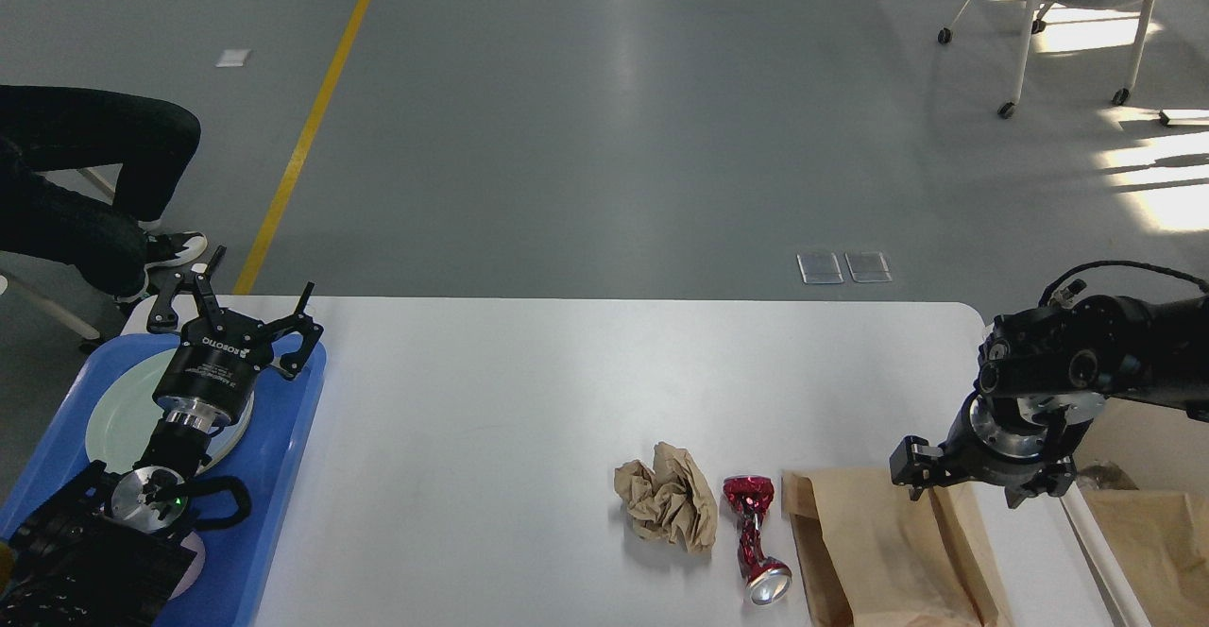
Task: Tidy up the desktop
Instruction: 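Grasp the nearer brown paper bag with the right gripper, then lift the paper bag and drop it into the white bin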
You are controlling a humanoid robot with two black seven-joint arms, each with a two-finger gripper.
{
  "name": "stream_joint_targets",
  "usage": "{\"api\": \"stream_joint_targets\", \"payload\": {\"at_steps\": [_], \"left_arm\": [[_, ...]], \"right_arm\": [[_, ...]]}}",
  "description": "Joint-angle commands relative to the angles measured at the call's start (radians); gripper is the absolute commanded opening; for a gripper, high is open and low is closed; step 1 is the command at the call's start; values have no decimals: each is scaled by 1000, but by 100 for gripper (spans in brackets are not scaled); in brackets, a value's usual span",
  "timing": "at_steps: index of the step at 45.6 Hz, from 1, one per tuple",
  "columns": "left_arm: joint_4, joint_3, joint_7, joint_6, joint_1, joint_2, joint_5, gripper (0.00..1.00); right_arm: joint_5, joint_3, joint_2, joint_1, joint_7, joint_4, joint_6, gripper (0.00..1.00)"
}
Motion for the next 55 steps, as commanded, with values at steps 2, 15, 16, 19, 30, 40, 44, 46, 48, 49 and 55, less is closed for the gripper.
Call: {"api": "stream_joint_targets", "payload": {"at_steps": [2, 15, 16, 19, 30, 40, 44, 46, 48, 49, 55], "left_arm": [[0, 0, 0, 0, 1, 0, 0, 97], [0, 0, 0, 0, -1, 0, 0, 97], [0, 0, 0, 0, -1, 0, 0, 97], [0, 0, 0, 0, -1, 0, 0, 97], [0, 0, 0, 0, 1, 0, 0, 97], [0, 0, 0, 0, -1, 0, 0, 97], [0, 0, 0, 0, -1, 0, 0, 97], [0, 0, 0, 0, -1, 0, 0, 97], [0, 0, 0, 0, -1, 0, 0, 97], [0, 0, 0, 0, 1, 0, 0, 97], [0, 0, 0, 0, -1, 0, 0, 97]], "right_arm": [[-4, -2, 14, -117, 2, -103, -24, 98], [8, 17, 8, -202, 11, -145, -200, 90], [8, 17, 8, -208, 11, -141, -223, 87], [8, 17, 7, -225, 11, -134, -248, 64], [7, 18, 4, -239, 13, -134, -264, 8], [7, 47, -27, -211, 25, -129, -261, 0], [8, 67, -58, -176, 25, -120, -254, 0], [8, 70, -76, -147, 27, -108, -253, 0], [8, 75, -96, -113, 27, -91, -250, 0], [8, 75, -105, -95, 27, -80, -250, 0], [8, 118, -202, 25, 27, -22, -244, 0]]}}
